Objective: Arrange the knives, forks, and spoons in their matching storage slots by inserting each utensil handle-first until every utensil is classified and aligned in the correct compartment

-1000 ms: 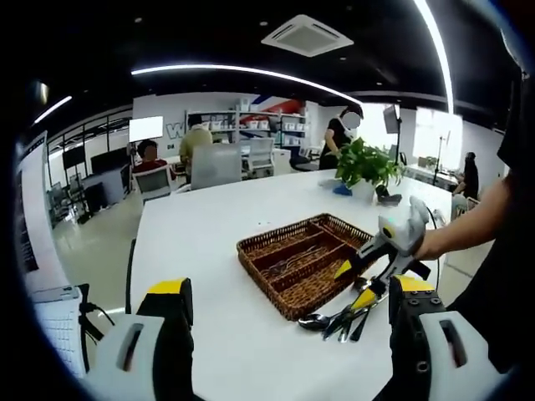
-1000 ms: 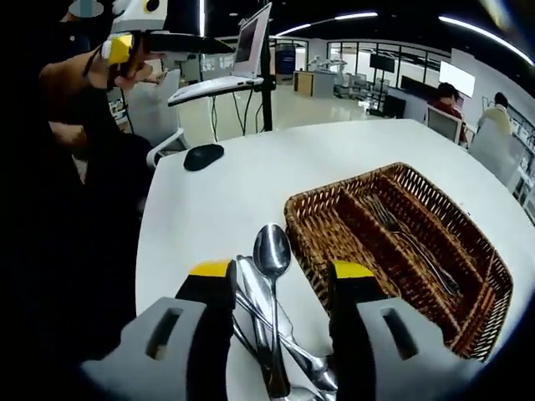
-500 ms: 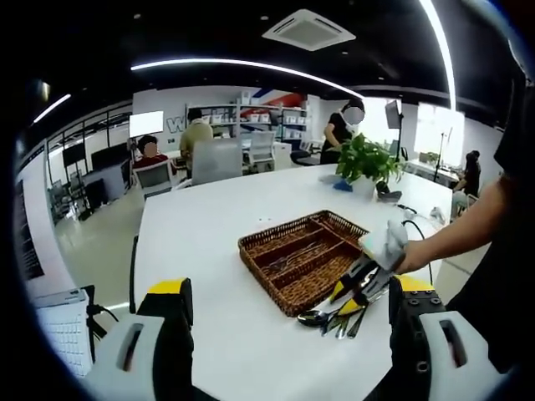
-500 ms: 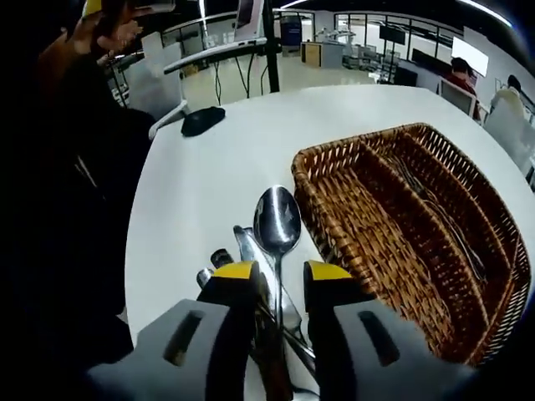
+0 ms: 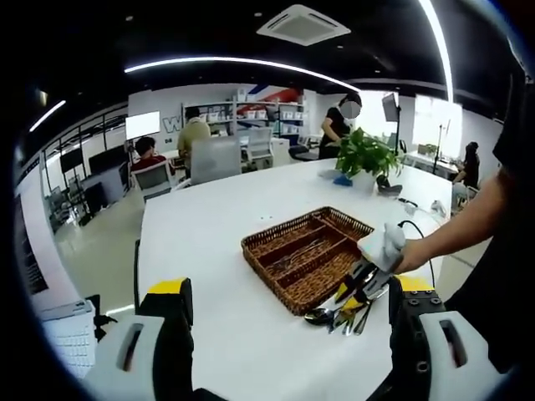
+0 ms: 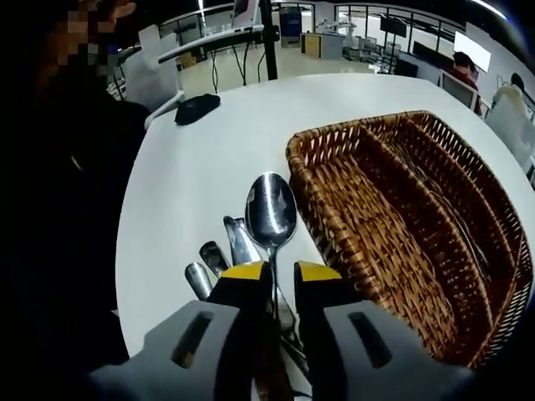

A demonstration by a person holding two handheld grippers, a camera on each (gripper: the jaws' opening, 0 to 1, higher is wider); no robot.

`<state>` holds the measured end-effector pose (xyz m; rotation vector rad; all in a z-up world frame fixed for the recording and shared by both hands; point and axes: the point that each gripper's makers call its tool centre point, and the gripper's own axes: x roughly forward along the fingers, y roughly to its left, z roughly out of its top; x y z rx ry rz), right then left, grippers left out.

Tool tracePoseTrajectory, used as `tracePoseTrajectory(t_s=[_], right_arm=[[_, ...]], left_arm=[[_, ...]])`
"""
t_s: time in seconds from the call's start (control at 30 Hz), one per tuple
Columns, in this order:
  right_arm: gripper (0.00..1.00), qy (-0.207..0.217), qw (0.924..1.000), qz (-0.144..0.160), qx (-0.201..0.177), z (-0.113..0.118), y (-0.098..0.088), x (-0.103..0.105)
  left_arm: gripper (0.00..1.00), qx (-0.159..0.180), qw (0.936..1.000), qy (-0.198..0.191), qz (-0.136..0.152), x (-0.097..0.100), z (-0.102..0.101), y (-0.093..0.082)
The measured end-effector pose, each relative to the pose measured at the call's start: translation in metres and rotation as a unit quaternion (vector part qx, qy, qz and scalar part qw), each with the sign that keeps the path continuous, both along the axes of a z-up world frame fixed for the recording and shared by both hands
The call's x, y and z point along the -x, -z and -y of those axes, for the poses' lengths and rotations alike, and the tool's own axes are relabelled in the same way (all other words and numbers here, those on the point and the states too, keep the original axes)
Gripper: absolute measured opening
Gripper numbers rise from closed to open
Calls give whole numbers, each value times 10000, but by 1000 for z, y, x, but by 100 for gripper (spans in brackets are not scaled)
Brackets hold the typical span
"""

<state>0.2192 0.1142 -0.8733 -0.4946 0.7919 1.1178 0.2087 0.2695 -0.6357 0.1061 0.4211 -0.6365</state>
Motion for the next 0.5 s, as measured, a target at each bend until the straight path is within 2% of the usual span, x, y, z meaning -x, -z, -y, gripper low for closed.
tracePoseTrajectory(t_s=[0.13,0.27,0.3,0.33,0.4,0.5], right_arm=[[7,-120,9999,41,97,-1,1,0],[8,-371,9987,131,314,0,3,0],[8,-641,9973,230,274,-7,0,0],[7,-514,9982,173,273,-7,-2,0],[3,-604,9978,138,254,-7,-5,5],[2,-662,9974,47,266,-7,5,1]], left_arm=[[100,-10,10000,-30,-9,0,-3,1],[100,-2,10000,-49,-12,-1,-4,1],[100,3,10000,-51,1,-1,-5,1],[100,5,10000,-56,3,-1,-5,0],[100,14,10000,-64,14,-2,-5,0],[100,7,10000,-62,21,-2,-6,0]])
